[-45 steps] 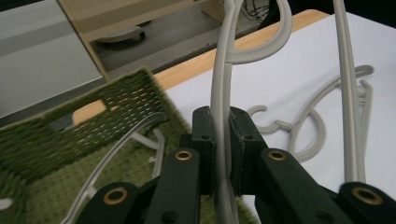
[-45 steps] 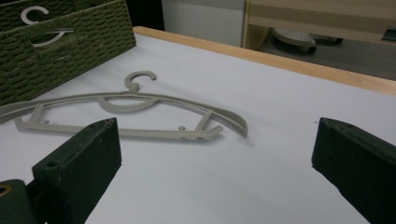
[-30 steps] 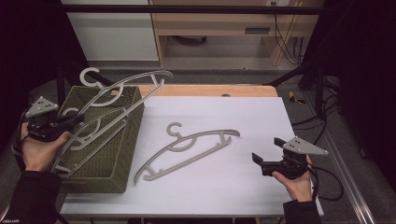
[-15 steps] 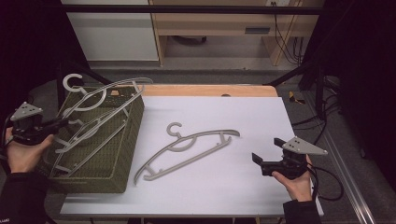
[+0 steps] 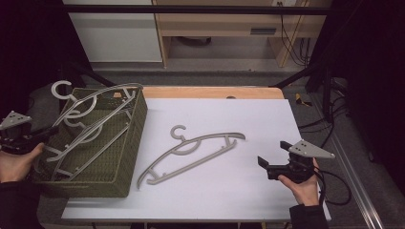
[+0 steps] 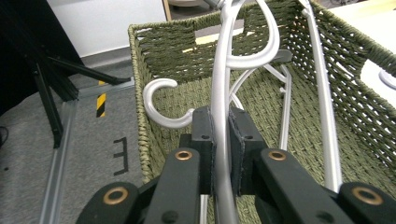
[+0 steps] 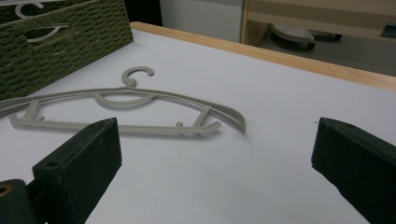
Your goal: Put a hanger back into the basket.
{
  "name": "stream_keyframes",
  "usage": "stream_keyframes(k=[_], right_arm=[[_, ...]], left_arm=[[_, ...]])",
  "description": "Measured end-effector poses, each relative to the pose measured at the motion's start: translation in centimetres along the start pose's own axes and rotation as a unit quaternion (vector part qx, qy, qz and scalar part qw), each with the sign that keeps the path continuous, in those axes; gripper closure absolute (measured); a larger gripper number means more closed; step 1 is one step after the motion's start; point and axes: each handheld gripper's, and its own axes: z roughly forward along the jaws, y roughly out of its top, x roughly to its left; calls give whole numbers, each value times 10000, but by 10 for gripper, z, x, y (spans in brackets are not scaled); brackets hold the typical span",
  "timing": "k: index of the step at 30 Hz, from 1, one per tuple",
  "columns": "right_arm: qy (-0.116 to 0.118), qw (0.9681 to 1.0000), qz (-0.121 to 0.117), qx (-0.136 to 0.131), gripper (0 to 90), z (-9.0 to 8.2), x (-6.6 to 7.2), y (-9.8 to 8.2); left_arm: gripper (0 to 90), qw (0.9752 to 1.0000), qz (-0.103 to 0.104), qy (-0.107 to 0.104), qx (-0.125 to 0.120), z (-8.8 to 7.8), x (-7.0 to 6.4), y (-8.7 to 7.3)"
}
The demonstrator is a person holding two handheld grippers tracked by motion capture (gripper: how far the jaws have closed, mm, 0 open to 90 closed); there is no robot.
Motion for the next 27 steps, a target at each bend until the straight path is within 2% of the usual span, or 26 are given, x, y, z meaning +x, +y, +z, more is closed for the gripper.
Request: stream_keyframes(k=[8, 13, 17, 20, 22, 27], right_arm=[[-6, 10000, 15, -9, 18, 0, 0, 0], [4, 10000, -4, 2, 18, -1, 0, 0], [-4, 10000, -5, 4, 18, -1, 0, 0], [-1, 10000, -10, 11, 18, 0, 0, 0], [-1, 10000, -11, 11, 18, 0, 0, 0], [-5, 10000, -3, 26, 18, 1, 1, 0]], left_arm=[[820, 9996, -73, -97, -238, -4, -1, 0], [820, 9998, 146, -24, -95, -7, -1, 0], [819, 9999, 102, -23, -122, -9, 3, -3], [819, 9999, -9, -13, -118, -12, 8, -10], [819, 10000, 9, -10, -91, -12, 9, -11], [819, 9999, -113, -11, -46, -7, 10, -19]])
